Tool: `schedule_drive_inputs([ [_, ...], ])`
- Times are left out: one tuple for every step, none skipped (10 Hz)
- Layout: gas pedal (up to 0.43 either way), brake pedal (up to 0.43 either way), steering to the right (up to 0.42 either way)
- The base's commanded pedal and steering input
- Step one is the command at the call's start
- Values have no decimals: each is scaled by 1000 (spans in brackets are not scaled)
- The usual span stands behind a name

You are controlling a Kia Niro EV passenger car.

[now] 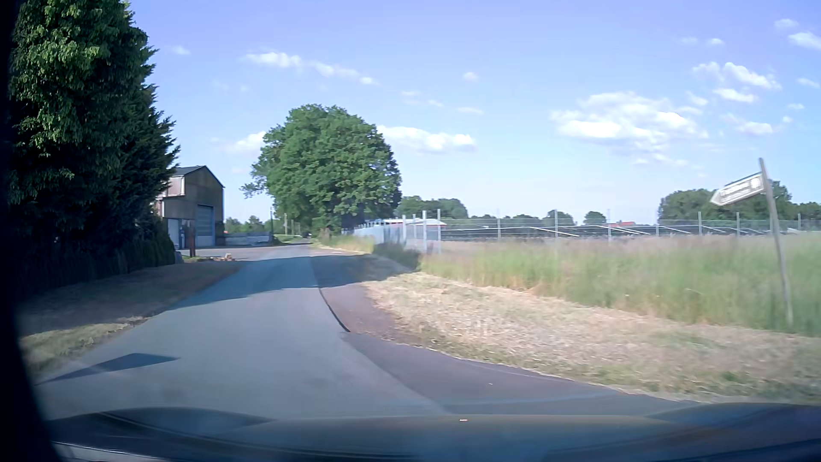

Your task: Follow the waypoints while adhering to traffic rules and regulations

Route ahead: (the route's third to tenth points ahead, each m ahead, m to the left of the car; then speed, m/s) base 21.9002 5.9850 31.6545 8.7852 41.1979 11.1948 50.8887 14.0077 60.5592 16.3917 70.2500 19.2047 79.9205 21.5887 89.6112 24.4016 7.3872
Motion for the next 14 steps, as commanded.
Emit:
schedule_drive_inputs([
  [197,6,-339],
  [197,6,-322],
  [209,6,-295],
  [228,6,-258],
  [240,6,-208],
  [248,6,-151],
  [248,6,-114],
  [248,6,-70],
  [260,6,-33],
  [268,6,-14],
  [280,6,11],
  [287,6,29],
  [299,6,34],
  [299,6,34],
])
